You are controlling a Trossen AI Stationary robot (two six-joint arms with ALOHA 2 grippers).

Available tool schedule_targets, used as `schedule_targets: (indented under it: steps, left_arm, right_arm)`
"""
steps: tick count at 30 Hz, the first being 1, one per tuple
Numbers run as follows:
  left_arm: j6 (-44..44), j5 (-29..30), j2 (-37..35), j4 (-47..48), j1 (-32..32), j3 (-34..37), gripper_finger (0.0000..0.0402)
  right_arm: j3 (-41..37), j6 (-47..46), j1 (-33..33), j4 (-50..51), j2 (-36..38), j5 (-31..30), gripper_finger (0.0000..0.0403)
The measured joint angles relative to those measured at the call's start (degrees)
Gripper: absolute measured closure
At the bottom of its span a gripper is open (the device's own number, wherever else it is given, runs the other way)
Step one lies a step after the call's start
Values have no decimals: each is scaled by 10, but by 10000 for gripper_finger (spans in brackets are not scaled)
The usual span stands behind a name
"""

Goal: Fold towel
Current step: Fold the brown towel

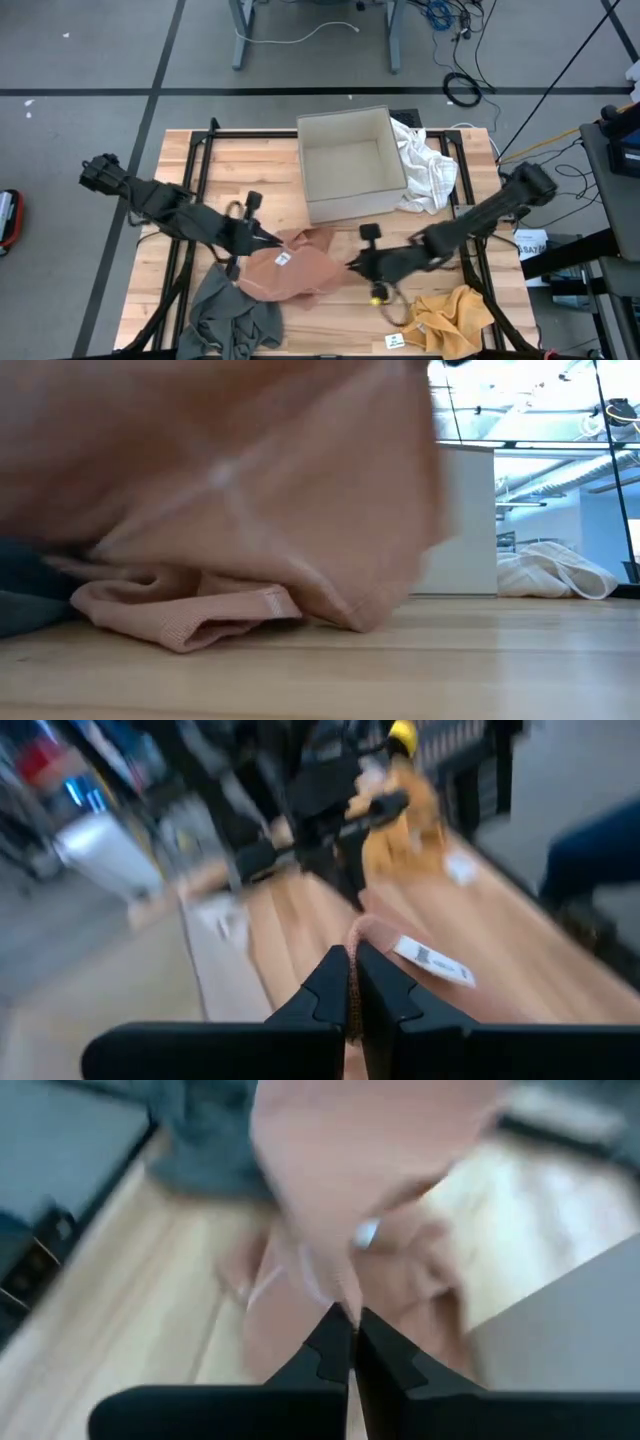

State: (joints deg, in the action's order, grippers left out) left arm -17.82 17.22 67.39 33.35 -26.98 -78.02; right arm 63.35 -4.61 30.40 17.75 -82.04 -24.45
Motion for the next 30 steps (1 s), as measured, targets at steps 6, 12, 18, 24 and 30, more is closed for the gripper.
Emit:
schedule_targets:
  steps: [6, 12, 18, 24, 30]
  left_arm:
    - [-75, 2, -38, -121, -20, 0, 392]
    - [-122, 2, -64, -183, -50, 0, 392]
    - [-172, 3, -70, -204, -81, 0, 392]
    - [-223, 110, -71, -209, -94, 0, 392]
    - [-179, 207, -71, -98, -89, 0, 392]
  right_arm:
    - [0, 120, 87, -44, 157, -107, 403]
    - [0, 304, 177, -165, 261, -115, 403]
    - [0, 384, 226, -176, 296, -121, 402]
    - [0, 413, 236, -165, 301, -239, 402]
    - [0, 281, 235, -9, 314, -321, 402]
